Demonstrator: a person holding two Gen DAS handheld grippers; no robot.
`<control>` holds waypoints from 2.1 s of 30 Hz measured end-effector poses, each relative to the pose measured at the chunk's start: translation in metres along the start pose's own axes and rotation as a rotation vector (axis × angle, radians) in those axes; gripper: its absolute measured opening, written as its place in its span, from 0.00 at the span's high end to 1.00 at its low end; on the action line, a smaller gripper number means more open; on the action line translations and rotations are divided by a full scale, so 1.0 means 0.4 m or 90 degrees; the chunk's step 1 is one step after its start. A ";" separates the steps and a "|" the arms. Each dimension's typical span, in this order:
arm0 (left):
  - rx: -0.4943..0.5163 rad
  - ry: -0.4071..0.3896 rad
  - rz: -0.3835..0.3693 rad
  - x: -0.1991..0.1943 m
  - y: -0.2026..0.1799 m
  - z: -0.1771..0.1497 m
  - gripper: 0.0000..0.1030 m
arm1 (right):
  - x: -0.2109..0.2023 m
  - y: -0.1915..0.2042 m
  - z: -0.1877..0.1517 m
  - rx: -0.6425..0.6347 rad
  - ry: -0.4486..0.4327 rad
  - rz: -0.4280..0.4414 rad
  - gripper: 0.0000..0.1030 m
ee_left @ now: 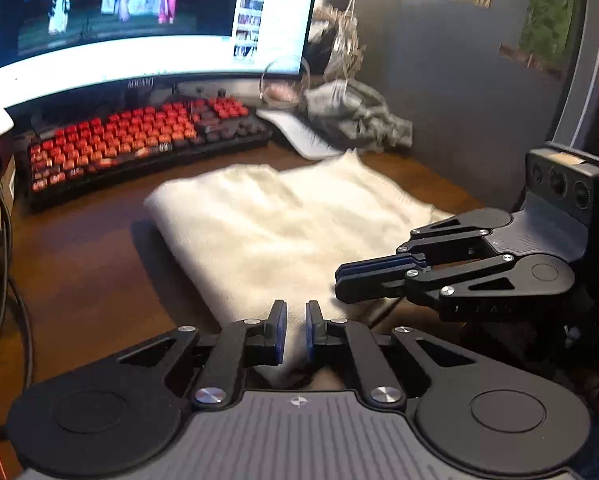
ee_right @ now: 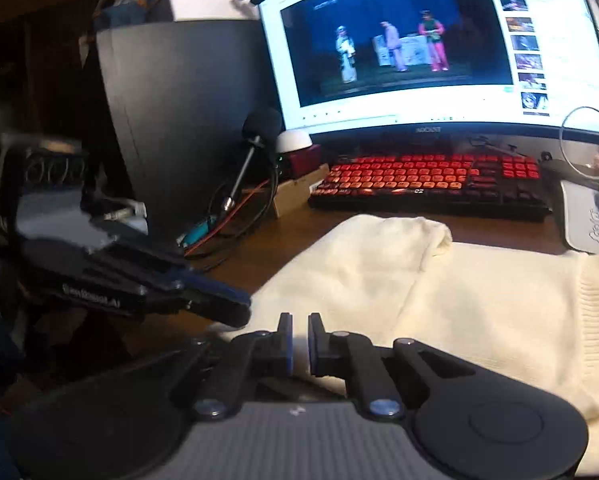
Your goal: Fold clothes
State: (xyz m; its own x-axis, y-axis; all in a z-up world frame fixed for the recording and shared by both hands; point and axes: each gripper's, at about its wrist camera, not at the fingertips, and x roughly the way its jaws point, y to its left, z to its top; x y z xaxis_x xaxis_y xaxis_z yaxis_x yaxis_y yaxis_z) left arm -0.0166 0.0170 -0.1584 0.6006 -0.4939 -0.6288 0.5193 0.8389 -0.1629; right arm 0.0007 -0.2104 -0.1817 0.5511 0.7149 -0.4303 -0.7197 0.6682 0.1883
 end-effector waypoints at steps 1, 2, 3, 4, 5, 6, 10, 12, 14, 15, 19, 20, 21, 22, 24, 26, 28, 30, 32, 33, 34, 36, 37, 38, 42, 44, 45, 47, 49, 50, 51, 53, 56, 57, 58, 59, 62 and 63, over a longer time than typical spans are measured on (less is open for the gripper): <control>-0.007 -0.001 -0.001 0.000 0.003 -0.005 0.92 | 0.009 0.002 -0.007 -0.004 0.010 -0.008 0.92; -0.016 -0.002 -0.003 -0.001 0.007 -0.008 0.92 | 0.012 -0.002 -0.013 -0.004 0.014 -0.011 0.94; -0.022 -0.003 -0.004 -0.002 0.010 -0.011 0.92 | 0.013 -0.006 -0.019 -0.003 0.018 -0.013 0.95; -0.028 -0.004 -0.004 -0.002 0.012 -0.013 0.92 | 0.009 -0.012 -0.020 0.002 0.018 -0.012 0.98; -0.030 -0.004 -0.004 -0.004 0.013 -0.014 0.91 | 0.003 -0.019 -0.020 0.007 0.020 -0.010 0.98; -0.031 -0.005 -0.002 -0.007 0.012 -0.015 0.91 | -0.003 -0.026 -0.021 0.012 0.021 -0.007 0.98; -0.033 -0.012 -0.010 -0.020 0.008 -0.006 0.92 | -0.028 -0.048 -0.024 0.039 0.026 0.003 0.98; -0.033 -0.035 -0.029 -0.025 0.003 0.012 0.92 | -0.035 -0.058 -0.010 0.048 0.021 0.001 0.97; -0.027 -0.054 -0.035 -0.013 -0.005 0.032 0.92 | -0.040 -0.065 0.024 0.037 0.001 -0.016 0.93; -0.018 -0.056 -0.030 0.001 -0.011 0.042 0.92 | -0.036 -0.070 0.046 0.034 -0.007 -0.027 0.92; 0.001 -0.049 -0.010 0.065 -0.027 0.067 0.92 | 0.022 -0.114 0.139 0.005 -0.034 -0.079 0.92; 0.004 -0.049 -0.011 0.076 -0.029 0.067 0.92 | 0.047 -0.126 0.158 0.004 -0.030 -0.093 0.92; 0.007 -0.049 -0.010 0.084 -0.031 0.067 0.92 | 0.075 -0.129 0.175 0.001 -0.020 -0.103 0.92; 0.008 -0.050 -0.015 0.089 -0.033 0.065 0.92 | 0.101 -0.134 0.186 -0.004 -0.011 -0.105 0.92; 0.009 -0.041 -0.034 0.097 -0.034 0.060 0.91 | 0.150 -0.144 0.202 0.000 0.006 -0.106 0.92; 0.004 -0.036 -0.042 0.102 -0.033 0.053 0.91 | 0.179 -0.154 0.205 0.001 0.017 -0.090 0.92; -0.001 -0.040 -0.047 0.102 -0.033 0.044 0.87 | 0.217 -0.158 0.198 -0.021 0.059 -0.112 0.97; 0.004 -0.045 -0.048 0.100 -0.037 0.038 0.87 | 0.241 -0.170 0.181 -0.052 0.077 -0.121 1.00; 0.005 -0.045 -0.047 0.100 -0.040 0.039 0.87 | 0.236 -0.187 0.182 -0.029 0.076 -0.109 1.00; 0.005 -0.044 -0.047 0.101 -0.041 0.040 0.87 | 0.233 -0.192 0.189 -0.018 0.079 -0.110 1.00; 0.005 -0.043 -0.047 0.100 -0.041 0.042 0.87 | 0.228 -0.191 0.195 -0.010 0.074 -0.117 1.00; 0.001 -0.045 -0.053 0.099 -0.040 0.045 0.87 | 0.216 -0.177 0.203 -0.006 0.054 -0.118 0.95; -0.002 -0.045 -0.057 0.100 -0.039 0.044 0.87 | 0.210 -0.165 0.206 -0.009 0.041 -0.111 0.93; -0.004 -0.046 -0.058 0.100 -0.038 0.044 0.85 | 0.208 -0.146 0.206 -0.023 0.038 -0.087 0.93; -0.002 -0.046 -0.057 0.095 -0.045 0.040 0.84 | 0.222 -0.066 0.185 -0.081 0.055 0.001 0.93; -0.001 -0.045 -0.059 0.090 -0.048 0.040 0.84 | 0.237 -0.051 0.178 -0.097 0.066 -0.006 0.93; -0.002 -0.045 -0.060 0.088 -0.049 0.038 0.84 | 0.242 -0.054 0.174 -0.091 0.074 -0.005 0.93; -0.007 -0.046 -0.062 0.085 -0.047 0.036 0.83 | 0.245 -0.058 0.164 -0.084 0.079 -0.003 0.93; -0.018 -0.047 -0.066 0.085 -0.042 0.035 0.83 | 0.241 -0.042 0.151 -0.128 0.073 -0.014 0.94; -0.023 -0.046 -0.067 0.084 -0.040 0.035 0.83 | 0.238 -0.030 0.151 -0.143 0.076 -0.024 0.94; -0.025 -0.046 -0.068 0.083 -0.039 0.036 0.83 | 0.235 -0.019 0.152 -0.157 0.079 -0.033 0.94; -0.025 -0.044 -0.067 0.080 -0.040 0.038 0.83 | 0.227 -0.005 0.162 -0.162 0.084 -0.027 0.93; -0.029 -0.037 -0.081 0.066 -0.037 0.036 0.83 | 0.211 -0.002 0.153 -0.124 0.097 0.012 0.93; -0.036 -0.034 -0.090 0.060 -0.033 0.033 0.83 | 0.206 0.001 0.146 -0.124 0.097 0.007 0.93; -0.047 -0.031 -0.097 0.054 -0.027 0.031 0.83 | 0.200 0.003 0.139 -0.122 0.097 0.003 0.93; -0.059 -0.028 -0.103 0.049 -0.020 0.028 0.83 | 0.194 0.001 0.136 -0.114 0.097 0.004 0.93; -0.089 -0.027 -0.109 0.037 -0.004 0.025 0.83 | 0.189 -0.008 0.143 -0.091 0.096 0.008 0.93; -0.097 -0.027 -0.109 0.036 -0.001 0.026 0.83 | 0.190 -0.007 0.149 -0.100 0.091 0.006 0.93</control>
State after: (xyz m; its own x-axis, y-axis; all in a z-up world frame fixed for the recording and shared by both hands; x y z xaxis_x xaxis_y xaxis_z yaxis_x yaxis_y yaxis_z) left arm -0.0017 0.0073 -0.1594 0.5386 -0.6382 -0.5501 0.5200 0.7655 -0.3790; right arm 0.0698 -0.1457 -0.1622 0.4874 0.6768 -0.5517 -0.7874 0.6138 0.0574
